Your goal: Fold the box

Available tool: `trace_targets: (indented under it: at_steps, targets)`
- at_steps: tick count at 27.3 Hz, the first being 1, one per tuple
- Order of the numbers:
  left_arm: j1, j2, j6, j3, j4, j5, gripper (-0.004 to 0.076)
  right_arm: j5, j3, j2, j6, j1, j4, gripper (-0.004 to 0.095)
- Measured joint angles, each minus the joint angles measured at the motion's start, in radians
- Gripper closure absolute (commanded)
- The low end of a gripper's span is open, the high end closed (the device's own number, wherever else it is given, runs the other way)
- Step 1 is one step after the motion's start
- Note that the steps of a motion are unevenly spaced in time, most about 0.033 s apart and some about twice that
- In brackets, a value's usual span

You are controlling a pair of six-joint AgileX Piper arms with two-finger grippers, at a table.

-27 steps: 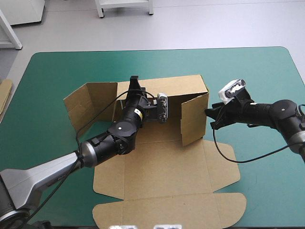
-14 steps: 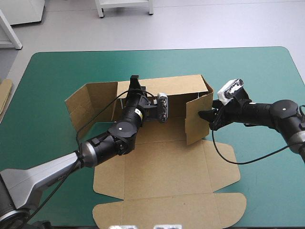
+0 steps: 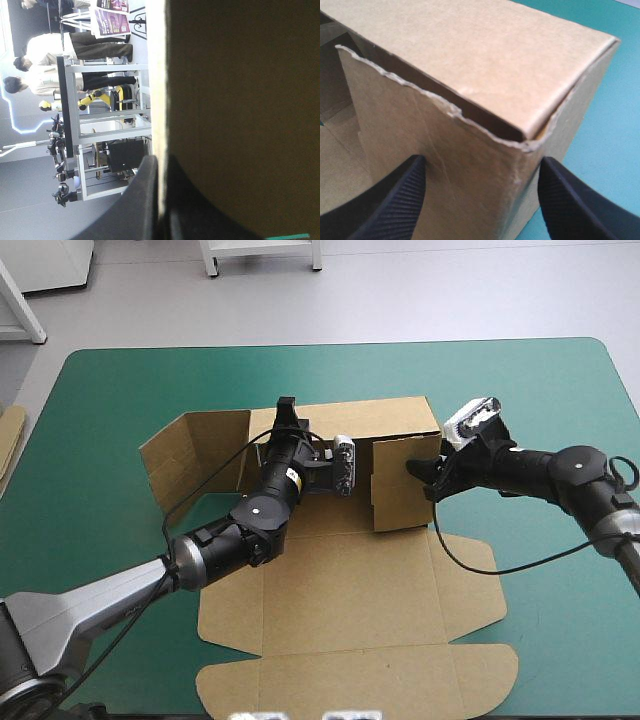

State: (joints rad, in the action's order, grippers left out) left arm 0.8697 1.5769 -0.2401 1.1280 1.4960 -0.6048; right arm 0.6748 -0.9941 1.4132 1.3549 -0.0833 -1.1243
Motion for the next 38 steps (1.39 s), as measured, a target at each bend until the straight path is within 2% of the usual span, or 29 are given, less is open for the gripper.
trace_targets:
  at_steps: [1,4,7,10,14,22,26,35,38]
  targets:
    - [0.000,0.000,0.000,0.000,0.000,0.000,0.0732,-0.008,-0.010,0.007,-0.035,-0.011,0.023,0.0307]
    - [0.000,0.001,0.000,-0.002,0.003,-0.002,0.0732,-0.027,-0.047,0.032,-0.216,-0.042,0.205,0.0363]
    - [0.000,0.001,0.000,-0.002,0.011,0.000,0.0732,-0.046,-0.058,0.037,-0.252,-0.050,0.243,0.0373]
    - [0.000,0.001,-0.002,-0.002,0.024,0.001,0.0732,-0.064,-0.072,0.046,-0.256,-0.051,0.246,0.0390]
    - [0.000,0.002,-0.059,-0.002,0.093,0.001,0.0732,-0.071,-0.098,0.064,-0.266,-0.051,0.239,0.0477]
    - [0.000,0.003,-0.093,0.001,0.147,0.003,0.0732,-0.071,-0.113,0.099,-0.268,-0.051,0.214,0.0752]
    - [-0.001,0.002,-0.103,0.001,0.144,-0.001,0.0732,-0.085,-0.113,0.102,-0.237,-0.049,0.172,0.0922]
    - [-0.002,0.000,-0.114,0.004,0.105,0.000,0.0729,-0.127,-0.113,0.106,-0.202,-0.048,0.121,0.0925]
    - [-0.002,0.000,-0.134,0.004,0.103,0.004,0.0649,-0.128,-0.113,0.107,-0.202,-0.048,0.120,0.0925]
